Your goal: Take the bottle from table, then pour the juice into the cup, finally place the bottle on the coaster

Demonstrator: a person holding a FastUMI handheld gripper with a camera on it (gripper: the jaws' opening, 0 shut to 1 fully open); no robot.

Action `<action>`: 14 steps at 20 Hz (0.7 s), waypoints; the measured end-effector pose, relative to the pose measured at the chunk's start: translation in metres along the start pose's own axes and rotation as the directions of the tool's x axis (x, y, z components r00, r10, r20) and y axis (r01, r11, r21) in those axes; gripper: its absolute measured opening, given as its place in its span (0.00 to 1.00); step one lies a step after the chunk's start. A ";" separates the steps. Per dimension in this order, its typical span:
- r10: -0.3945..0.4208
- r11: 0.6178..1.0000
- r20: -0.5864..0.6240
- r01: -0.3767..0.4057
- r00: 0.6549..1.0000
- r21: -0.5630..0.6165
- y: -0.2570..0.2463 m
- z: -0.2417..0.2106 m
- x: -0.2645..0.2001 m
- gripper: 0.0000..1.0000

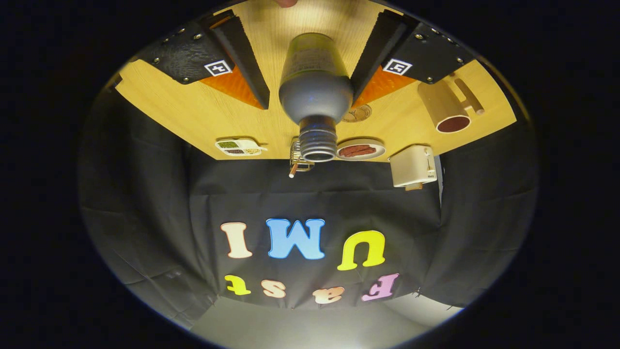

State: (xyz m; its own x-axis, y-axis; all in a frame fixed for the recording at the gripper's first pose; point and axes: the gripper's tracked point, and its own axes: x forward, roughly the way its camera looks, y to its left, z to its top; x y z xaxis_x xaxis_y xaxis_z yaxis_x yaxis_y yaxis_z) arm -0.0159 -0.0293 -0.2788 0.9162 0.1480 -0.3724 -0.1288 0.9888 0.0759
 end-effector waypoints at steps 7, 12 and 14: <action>0.013 1.000 -0.078 -0.014 0.997 -0.007 0.003 -0.033 -0.001 0.98; 0.023 1.000 -0.120 -0.023 0.993 0.001 0.004 -0.048 0.001 0.96; 0.032 0.999 -0.127 -0.033 0.991 -0.007 0.008 -0.048 0.002 0.86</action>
State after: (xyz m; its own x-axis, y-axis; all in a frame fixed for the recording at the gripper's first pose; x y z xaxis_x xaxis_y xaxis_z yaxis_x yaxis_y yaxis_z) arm -0.0334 -0.0202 -0.3228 0.8557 0.1812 -0.4847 -0.1618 0.9834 0.0820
